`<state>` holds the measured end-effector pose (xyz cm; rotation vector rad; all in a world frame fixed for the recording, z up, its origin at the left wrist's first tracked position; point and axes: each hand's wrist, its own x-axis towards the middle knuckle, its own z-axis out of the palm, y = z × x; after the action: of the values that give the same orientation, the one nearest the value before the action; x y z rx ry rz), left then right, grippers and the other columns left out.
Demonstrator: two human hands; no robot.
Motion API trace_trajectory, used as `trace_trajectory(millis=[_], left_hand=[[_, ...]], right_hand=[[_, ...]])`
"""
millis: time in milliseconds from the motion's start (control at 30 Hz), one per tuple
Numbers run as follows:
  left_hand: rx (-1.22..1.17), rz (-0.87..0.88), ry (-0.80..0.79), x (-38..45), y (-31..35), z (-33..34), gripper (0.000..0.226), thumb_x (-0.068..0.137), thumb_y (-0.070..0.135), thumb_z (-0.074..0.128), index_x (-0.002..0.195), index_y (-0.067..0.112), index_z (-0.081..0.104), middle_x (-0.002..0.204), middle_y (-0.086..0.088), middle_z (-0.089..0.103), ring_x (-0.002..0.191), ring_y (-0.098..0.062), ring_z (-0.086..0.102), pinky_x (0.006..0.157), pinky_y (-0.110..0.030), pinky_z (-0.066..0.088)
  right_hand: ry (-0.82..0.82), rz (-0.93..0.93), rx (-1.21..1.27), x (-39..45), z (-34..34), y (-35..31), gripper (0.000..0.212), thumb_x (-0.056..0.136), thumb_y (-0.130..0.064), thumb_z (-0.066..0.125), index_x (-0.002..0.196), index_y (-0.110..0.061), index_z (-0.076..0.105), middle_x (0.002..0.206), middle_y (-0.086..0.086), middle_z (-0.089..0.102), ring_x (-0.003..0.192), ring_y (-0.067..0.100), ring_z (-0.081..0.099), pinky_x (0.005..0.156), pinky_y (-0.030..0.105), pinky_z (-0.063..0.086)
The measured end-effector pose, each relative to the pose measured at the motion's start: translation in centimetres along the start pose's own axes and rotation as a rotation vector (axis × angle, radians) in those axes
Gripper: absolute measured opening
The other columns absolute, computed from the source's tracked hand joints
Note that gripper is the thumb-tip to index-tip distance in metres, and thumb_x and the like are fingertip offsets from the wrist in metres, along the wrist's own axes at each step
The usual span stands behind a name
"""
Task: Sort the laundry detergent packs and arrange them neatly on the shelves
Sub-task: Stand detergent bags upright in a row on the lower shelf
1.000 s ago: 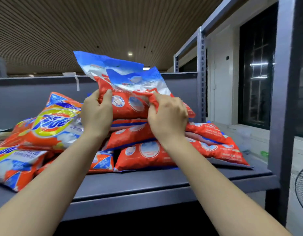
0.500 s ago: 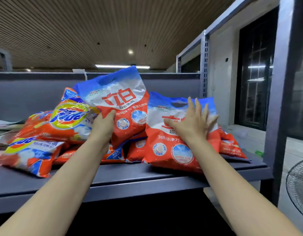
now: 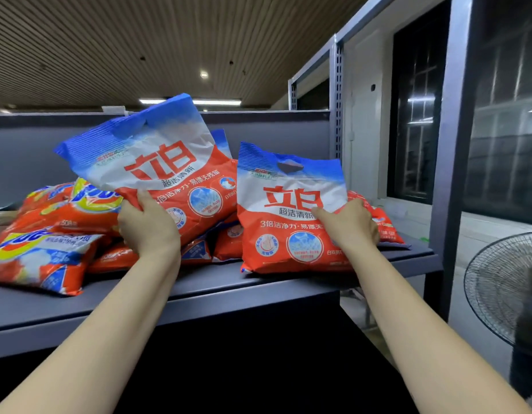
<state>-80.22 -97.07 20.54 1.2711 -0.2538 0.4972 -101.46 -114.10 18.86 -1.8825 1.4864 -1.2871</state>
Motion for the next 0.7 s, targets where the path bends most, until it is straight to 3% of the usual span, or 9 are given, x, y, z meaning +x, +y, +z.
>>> trace_trajectory(millis=[100,167,267,400,567,700], left_hand=[[-0.001,0.019,0.011,-0.3,0.5,-1.5,0.04,0.097,0.035,0.041,0.109,0.006,0.064,0.112,-0.012,0.067,0.101,-0.03,0.06,0.079,-0.027,0.04],[0.028,0.05,0.009,-0.8,0.8,-2.5,0.039,0.098,0.036,0.04,0.108,0.007,0.063,0.11,-0.01,0.067,0.097,-0.026,0.061,0.073,-0.025,0.038],[0.048,0.113,0.011,-1.5,0.8,-4.2,0.039,0.099,0.037,0.039,0.107,0.007,0.062,0.108,-0.01,0.067,0.095,-0.026,0.061,0.07,-0.022,0.034],[0.034,0.186,0.028,-2.1,0.9,-6.5,0.039,0.1,0.034,0.04,0.105,0.002,0.062,0.106,-0.014,0.067,0.086,-0.021,0.057,0.061,-0.014,0.026],[0.026,0.285,0.064,-2.7,0.9,-9.8,0.043,0.101,0.035,0.038,0.107,0.0,0.062,0.106,-0.02,0.066,0.094,-0.035,0.054,0.068,-0.025,0.028],[0.03,0.311,0.069,-4.4,0.5,-12.3,0.045,0.101,0.035,0.036,0.108,-0.002,0.062,0.108,-0.022,0.066,0.098,-0.036,0.053,0.08,-0.032,0.035]], right_hand=[[-0.059,0.035,0.064,-0.4,-0.7,0.2,0.04,0.086,-0.039,0.061,0.115,-0.013,0.058,0.114,0.012,0.063,0.1,0.034,0.059,0.073,0.033,0.04],[-0.047,0.028,0.112,-1.2,-1.0,0.0,0.035,0.093,-0.034,0.053,0.125,-0.02,0.056,0.119,0.01,0.062,0.103,0.033,0.058,0.074,0.032,0.039],[0.083,-0.001,0.209,-3.1,-1.2,-0.2,0.035,0.099,-0.034,0.045,0.132,-0.028,0.049,0.126,0.008,0.059,0.111,0.032,0.055,0.076,0.032,0.035],[0.318,-0.058,0.286,-5.4,-1.8,0.1,0.028,0.099,-0.034,0.04,0.122,-0.024,0.054,0.11,0.011,0.065,0.101,0.034,0.058,0.073,0.032,0.034],[0.58,-0.131,0.333,-7.9,-2.5,1.4,0.024,0.1,-0.031,0.039,0.101,-0.012,0.053,0.092,0.012,0.067,0.082,0.034,0.06,0.058,0.029,0.026],[0.592,-0.18,0.42,-9.2,-2.9,3.8,0.032,0.1,-0.037,0.04,0.097,-0.008,0.053,0.086,0.01,0.067,0.073,0.029,0.058,0.058,0.027,0.028]])
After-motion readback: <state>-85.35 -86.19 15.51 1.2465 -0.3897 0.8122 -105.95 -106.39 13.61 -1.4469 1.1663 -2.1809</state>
